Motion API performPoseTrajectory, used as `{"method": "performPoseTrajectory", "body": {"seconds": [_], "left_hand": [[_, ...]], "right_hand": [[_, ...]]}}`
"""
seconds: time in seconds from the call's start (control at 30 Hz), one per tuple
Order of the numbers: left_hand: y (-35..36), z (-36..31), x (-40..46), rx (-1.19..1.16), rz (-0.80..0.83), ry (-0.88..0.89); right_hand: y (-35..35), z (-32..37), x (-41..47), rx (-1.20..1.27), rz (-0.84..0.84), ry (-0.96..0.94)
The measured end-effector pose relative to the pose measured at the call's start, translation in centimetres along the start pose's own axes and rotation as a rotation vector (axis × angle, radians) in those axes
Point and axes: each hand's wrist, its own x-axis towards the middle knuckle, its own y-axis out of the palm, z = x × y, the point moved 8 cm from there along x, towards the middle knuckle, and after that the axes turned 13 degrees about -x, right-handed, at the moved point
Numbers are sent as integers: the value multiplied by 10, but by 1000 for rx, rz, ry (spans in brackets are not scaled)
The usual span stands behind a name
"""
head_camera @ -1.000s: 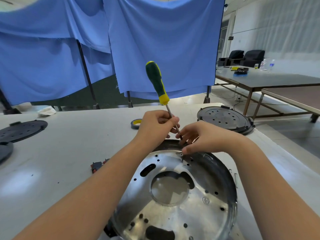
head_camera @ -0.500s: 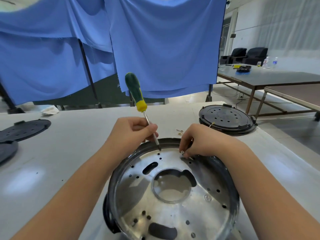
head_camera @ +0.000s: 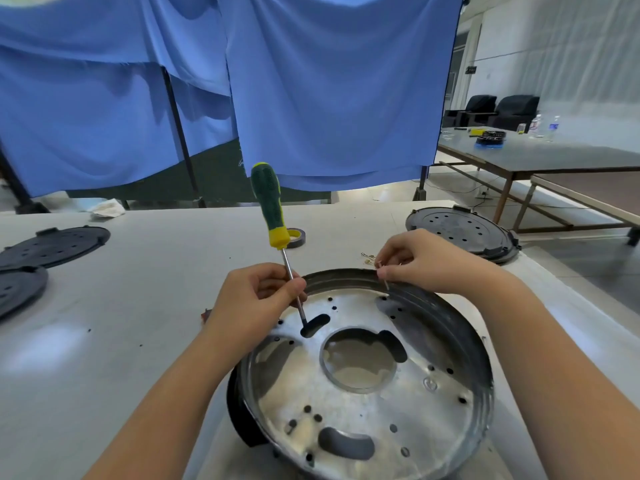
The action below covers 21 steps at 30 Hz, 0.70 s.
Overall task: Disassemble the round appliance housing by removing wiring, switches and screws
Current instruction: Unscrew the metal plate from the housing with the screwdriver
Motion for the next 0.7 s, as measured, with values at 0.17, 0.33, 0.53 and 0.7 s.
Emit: {"method": "performPoseTrajectory", "body": {"seconds": [0.17,0.33,0.53,0.7], "left_hand": [[2,1,-3,-44,21,-4],[2,-5,-9,2,28,15],[2,-15,-12,52,19,37],[6,-26,-13,36,23,43]], "right_hand": [[-15,-9,-13,123,-33,58],[-28,-30,-39,164,-81,133],[-17,-79,-71,104,-91,324],[6,-103,-77,38,-104,427]]}}
